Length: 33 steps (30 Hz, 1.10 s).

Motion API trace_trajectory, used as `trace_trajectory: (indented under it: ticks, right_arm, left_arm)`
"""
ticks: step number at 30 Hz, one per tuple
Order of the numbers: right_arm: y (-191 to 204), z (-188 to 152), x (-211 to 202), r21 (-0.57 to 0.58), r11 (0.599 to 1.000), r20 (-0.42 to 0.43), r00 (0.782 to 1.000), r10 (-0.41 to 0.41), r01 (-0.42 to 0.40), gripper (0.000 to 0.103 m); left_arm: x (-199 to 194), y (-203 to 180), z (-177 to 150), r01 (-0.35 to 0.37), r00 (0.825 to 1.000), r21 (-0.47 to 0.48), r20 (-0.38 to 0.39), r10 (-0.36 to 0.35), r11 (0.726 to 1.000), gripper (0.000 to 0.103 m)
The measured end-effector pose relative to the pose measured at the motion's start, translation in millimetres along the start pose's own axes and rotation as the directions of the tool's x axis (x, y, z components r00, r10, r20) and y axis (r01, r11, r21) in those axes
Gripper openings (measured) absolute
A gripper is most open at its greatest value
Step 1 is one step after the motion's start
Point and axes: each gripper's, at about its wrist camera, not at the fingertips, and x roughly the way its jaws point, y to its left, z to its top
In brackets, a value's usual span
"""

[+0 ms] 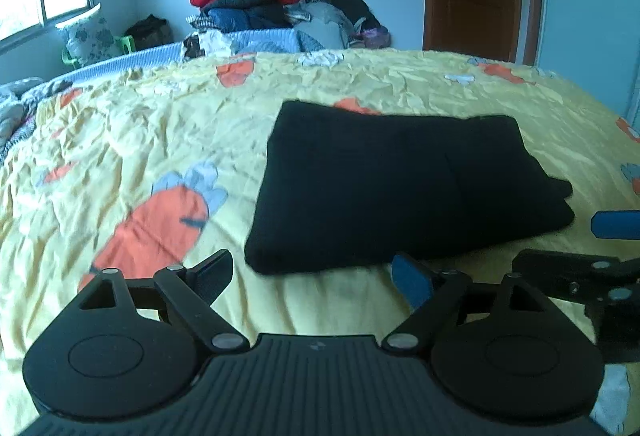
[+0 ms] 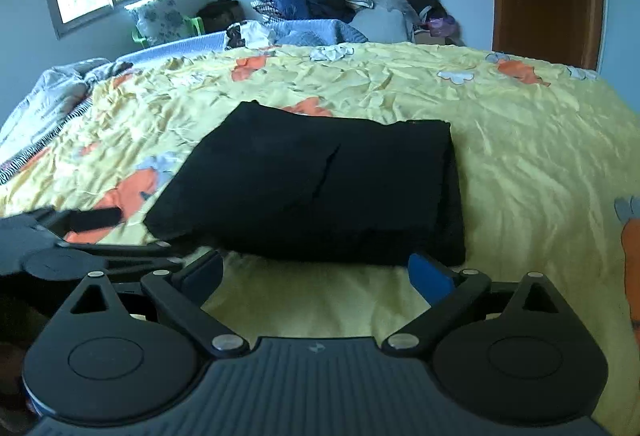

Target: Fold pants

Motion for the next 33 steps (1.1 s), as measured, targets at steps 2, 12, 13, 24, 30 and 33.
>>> trace_trajectory:
  ticks: [2, 12, 13, 24, 30, 33]
  right_arm:
    - [5, -6, -7, 0.005, 1.000, 0.004, 1.000, -0.001, 0.001, 0.100]
    - [15, -31, -6, 0.034, 0.997, 0.001, 0.998, -0.064, 0.064, 0.100]
    - [16, -34, -5, 0.033, 0.997, -0.003, 0.998, -0.067, 0.068, 0.100]
    - [15, -49, 1, 0.060, 0.997, -0.013, 0.998, -0.054, 0.055, 0.100]
    - [14, -50, 2, 0.061, 0.996, -0.001, 0.997, -0.071, 0.071, 0.100]
    - [15, -51, 2, 0.058, 0.996, 0.005, 0.998, -0.069, 0.069, 0.100]
  left_arm:
    - [-2, -1, -8, -0.007, 1.000, -0.001, -0.012, 0.007, 1.000, 0.089]
    - [-3, 8, -27, -0.021, 0.999, -0.054, -0.050, 0.018, 0.998, 0.089]
    - [-3, 8, -28, -0.024, 0.999, -0.056, -0.050, 0.021, 0.998, 0.089]
    - [-2, 10, -35, -0.038, 0.998, -0.060, -0.058, 0.034, 0.998, 0.092]
    - [-1, 9, -38, -0.035, 0.998, -0.052, -0.046, 0.033, 0.998, 0.094]
    - [-1, 7, -41, -0.029, 0.999, -0.044, -0.029, 0.027, 0.999, 0.097]
